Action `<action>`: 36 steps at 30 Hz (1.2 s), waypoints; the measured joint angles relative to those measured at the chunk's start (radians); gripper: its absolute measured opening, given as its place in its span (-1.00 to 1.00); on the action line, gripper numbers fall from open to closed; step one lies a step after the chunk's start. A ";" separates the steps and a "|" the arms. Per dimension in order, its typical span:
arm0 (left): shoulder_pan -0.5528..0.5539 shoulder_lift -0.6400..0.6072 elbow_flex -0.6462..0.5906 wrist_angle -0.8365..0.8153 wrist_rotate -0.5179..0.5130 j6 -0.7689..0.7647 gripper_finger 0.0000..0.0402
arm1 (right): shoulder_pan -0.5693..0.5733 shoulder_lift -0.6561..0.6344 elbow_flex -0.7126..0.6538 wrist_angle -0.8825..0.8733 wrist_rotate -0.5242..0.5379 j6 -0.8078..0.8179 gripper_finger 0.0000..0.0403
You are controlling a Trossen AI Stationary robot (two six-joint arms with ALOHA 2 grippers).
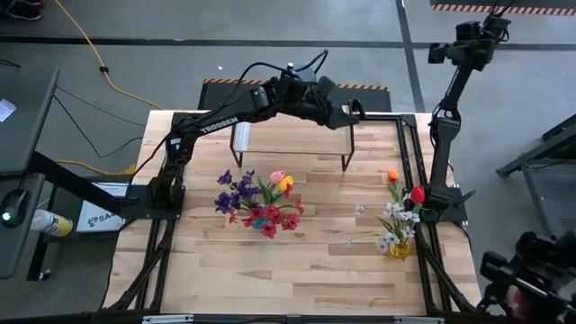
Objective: Pick and place flowers into a vace then onto a shelf
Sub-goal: Adjust the vases
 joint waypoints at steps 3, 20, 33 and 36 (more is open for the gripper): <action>-0.004 0.000 0.000 0.000 0.000 0.000 0.43 | -0.022 0.000 -0.031 0.000 -0.088 0.043 0.07; -0.006 0.000 0.000 0.000 0.001 0.001 0.43 | -0.303 -0.001 -0.406 -0.001 -0.257 0.117 0.07; -0.026 0.000 0.000 0.000 0.011 0.000 0.43 | -0.393 -0.001 -0.667 -0.001 -0.350 0.309 0.07; -0.036 0.000 0.000 0.000 0.012 0.000 0.43 | -0.392 -0.001 -0.733 -0.001 -0.405 0.364 0.07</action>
